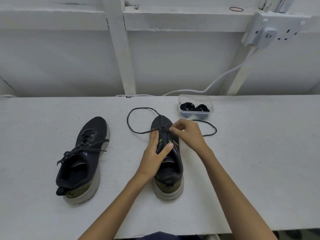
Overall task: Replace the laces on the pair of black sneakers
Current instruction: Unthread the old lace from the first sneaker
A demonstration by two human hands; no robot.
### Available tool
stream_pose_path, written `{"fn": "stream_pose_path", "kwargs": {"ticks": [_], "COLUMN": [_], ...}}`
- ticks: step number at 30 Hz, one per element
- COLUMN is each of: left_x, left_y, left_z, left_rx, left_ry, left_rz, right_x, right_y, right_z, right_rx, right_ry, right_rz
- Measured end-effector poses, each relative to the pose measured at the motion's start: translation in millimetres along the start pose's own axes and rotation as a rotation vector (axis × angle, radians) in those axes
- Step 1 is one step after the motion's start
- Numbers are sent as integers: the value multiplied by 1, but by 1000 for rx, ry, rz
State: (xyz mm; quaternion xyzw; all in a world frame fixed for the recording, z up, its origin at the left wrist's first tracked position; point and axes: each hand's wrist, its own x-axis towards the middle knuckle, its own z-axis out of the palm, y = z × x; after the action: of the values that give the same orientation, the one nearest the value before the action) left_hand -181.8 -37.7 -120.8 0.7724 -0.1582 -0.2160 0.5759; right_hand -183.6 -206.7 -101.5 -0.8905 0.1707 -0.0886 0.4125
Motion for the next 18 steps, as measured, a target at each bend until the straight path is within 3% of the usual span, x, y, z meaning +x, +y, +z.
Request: {"fn": "stream_pose_path", "kwargs": {"ticks": [3, 10, 14, 18], "left_x": [-2, -3, -3, -4], "left_y": [4, 5, 7, 8], "left_z": [1, 0, 0, 1], "left_rx": [7, 27, 32, 42], "left_ry": [-6, -19, -22, -18], "left_rz": [-18, -27, -34, -27], "right_x": [-3, 2, 6, 2], "right_y": [8, 3, -2, 4], "right_z": [-7, -2, -4, -5], "right_rx": [134, 127, 264, 378], "right_ry": [-100, -77, -12, -92], "right_rz": [53, 38, 73, 134]}}
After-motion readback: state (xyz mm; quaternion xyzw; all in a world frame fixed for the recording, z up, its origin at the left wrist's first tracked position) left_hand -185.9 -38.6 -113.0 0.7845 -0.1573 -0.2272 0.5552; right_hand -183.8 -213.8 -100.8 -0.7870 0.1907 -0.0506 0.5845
